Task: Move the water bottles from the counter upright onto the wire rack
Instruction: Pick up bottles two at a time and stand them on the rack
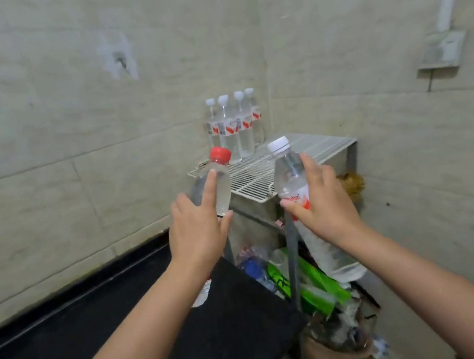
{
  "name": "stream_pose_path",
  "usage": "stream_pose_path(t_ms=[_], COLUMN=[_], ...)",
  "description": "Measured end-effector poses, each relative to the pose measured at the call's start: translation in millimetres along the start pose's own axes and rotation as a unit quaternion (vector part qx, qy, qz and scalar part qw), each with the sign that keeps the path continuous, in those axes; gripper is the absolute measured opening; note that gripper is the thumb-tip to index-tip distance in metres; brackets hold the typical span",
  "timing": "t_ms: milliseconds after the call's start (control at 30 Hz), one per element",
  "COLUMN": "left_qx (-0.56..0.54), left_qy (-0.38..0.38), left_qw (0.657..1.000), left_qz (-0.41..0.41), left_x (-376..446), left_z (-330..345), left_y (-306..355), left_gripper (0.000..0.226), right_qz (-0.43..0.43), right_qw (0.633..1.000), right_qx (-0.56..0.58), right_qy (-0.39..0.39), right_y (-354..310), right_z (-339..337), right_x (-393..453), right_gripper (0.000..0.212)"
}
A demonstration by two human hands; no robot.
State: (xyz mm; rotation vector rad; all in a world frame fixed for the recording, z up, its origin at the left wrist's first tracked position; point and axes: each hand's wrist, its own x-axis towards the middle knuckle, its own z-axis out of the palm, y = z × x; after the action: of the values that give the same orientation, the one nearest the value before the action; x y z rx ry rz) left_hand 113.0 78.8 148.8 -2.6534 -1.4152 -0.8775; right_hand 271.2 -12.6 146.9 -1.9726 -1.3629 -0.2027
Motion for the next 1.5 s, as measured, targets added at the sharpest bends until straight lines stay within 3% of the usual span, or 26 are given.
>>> stream_pose_path(t_ms=[300,600,967,1300,1500], left_qx=[-0.067,-0.089,-0.118,-0.163,-0.151], left_qy=[0.053,0.11,0.209,0.292,0.308], left_qw=[0.996,0.99,0.968,0.933,0.93], left_qz=[0.008,-0.028,-0.07,-0.131,-0.131], left_x=[174.8,309.4,416.4,480.7,485.9], left_z=[62.9,124.5,227.3,312.5,342.3], left_y=[57.1,78.4,109.5,144.3,145.4], left_gripper=[0.073,0.073,0.077,0.067,0.087], right_qz=[-0.016,-0.018,-0.033,-0.087,-0.131], right_qw=[0.996,0.986,0.973,0.952,0.953], right_qx=[0.06,0.141,0.227,0.289,0.268], right_qy=[0.069,0.092,-0.01,-0.042,-0.053], right_y=[79.5,144.3,241.0,286.3,297.2], right_z=[-11.5,27.5,112.6,166.1,176.3], right_x=[183.8,334.7,473.7,534.6,536.1], right_gripper=[0.079,0.079,0.077,0.073,0.072])
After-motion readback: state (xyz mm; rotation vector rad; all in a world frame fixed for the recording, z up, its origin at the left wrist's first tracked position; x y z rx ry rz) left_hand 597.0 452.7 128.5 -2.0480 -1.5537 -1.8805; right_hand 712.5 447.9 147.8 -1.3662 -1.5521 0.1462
